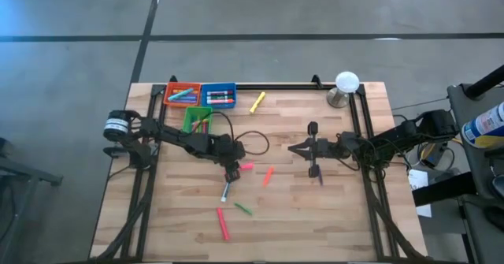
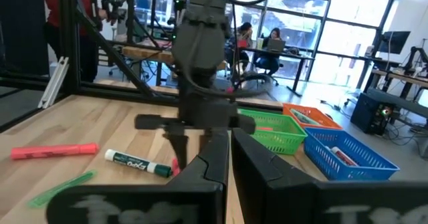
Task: Pick & Place Markers
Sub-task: Put the pink highlighter into the orange bin
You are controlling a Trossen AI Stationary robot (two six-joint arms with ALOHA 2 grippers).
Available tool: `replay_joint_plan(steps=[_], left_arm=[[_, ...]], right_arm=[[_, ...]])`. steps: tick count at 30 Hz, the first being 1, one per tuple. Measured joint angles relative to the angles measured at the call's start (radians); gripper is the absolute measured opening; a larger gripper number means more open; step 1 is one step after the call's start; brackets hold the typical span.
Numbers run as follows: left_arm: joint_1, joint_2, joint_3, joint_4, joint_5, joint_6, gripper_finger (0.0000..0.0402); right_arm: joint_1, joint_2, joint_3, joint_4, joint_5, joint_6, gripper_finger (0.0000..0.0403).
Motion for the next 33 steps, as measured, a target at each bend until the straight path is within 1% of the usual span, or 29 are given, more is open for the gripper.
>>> replay_joint_plan(steps=[9,12,16,21,27,33], left_arm=[[-0.069,0.003,0.004,0.025,-0.009,-0.056,0.0119],[-0.078,0.003,0.014,0.059,-0.009,-0.058,0.0119],[-0.082,0.003,0.025,0.059,-0.009,-0.060,0.0119],[-0.082,0.005,0.023,0.060,-0.035,-0.059,0.0119],[-0.083,0.050,0.023,0.093,-0.030,-0.059,0.0119],[-0.083,0.095,0.022,0.111,-0.019,-0.021,0.0119]], right_arm=[[0.000,0.000,0.000,0.000,0.000,0.008,0.0013],[0.000,0.000,0.000,0.000,0.000,0.008,0.0013],[0.000,0.000,0.000,0.000,0.000,0.008,0.0013],[0.000,0.000,0.000,0.000,0.000,0.012,0.0013],[0.000,0.000,0.000,0.001,0.000,0.012,0.0013],[0.000,0.000,0.000,0.000,0.001,0.012,0.0013]])
